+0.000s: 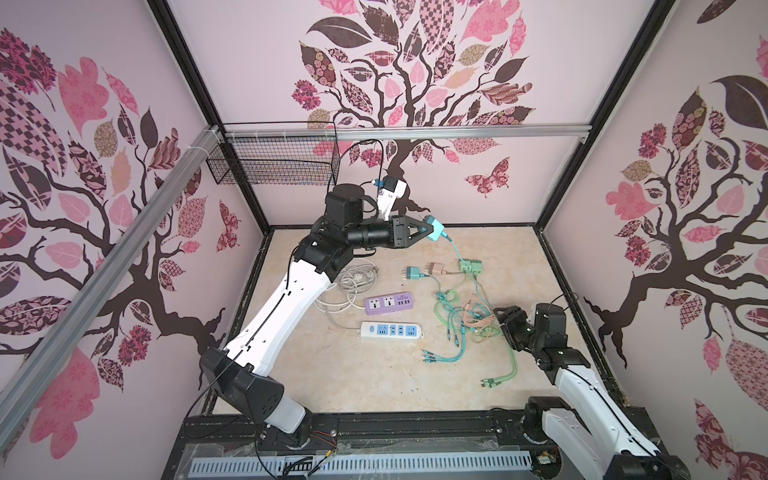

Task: Insert the plug
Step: 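Withdraw the right gripper down to the tangled cables while the left holds the plug, then raise the teal plug higher with the left gripper while the right grips pink cables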

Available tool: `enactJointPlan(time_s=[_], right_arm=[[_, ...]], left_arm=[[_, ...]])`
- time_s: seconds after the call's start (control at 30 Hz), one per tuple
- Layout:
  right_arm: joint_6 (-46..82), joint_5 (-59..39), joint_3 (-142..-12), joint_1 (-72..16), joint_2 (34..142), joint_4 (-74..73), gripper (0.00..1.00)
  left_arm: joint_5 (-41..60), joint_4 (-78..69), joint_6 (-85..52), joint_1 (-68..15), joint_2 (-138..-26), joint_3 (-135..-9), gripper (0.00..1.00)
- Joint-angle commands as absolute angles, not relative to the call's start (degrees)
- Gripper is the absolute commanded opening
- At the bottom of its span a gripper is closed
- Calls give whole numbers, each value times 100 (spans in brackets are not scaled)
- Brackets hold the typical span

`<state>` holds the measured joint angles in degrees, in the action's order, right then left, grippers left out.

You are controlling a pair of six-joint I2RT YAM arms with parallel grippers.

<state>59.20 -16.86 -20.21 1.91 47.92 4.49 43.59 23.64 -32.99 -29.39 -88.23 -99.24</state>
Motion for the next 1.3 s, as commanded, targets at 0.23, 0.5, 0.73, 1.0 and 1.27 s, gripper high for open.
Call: enactJointPlan(time_s=[0.23, 0.5, 0.73, 1.0, 1.27], right_arm=[[5980, -1486, -2026, 176, 5131, -4, 33], [5456, -1355, -2268, 177, 4585, 545, 0], [5257, -1596, -2331, 177, 4553, 727, 0], [5039, -1617, -2303, 176, 4632, 715, 0], [4851, -1866, -2348, 176, 4659, 396, 0]], left_arm=[[4353, 2124, -3222, -2923, -8701, -9761, 0], [3763, 1780, -3423, -2877, -9077, -10178, 0], [3477, 1691, -3949, -2793, -10084, -11883, 0], [3530, 1487, -4506, -2790, -10712, -13638, 0], [3631, 1456, -4684, -2725, -10714, -13775, 0]])
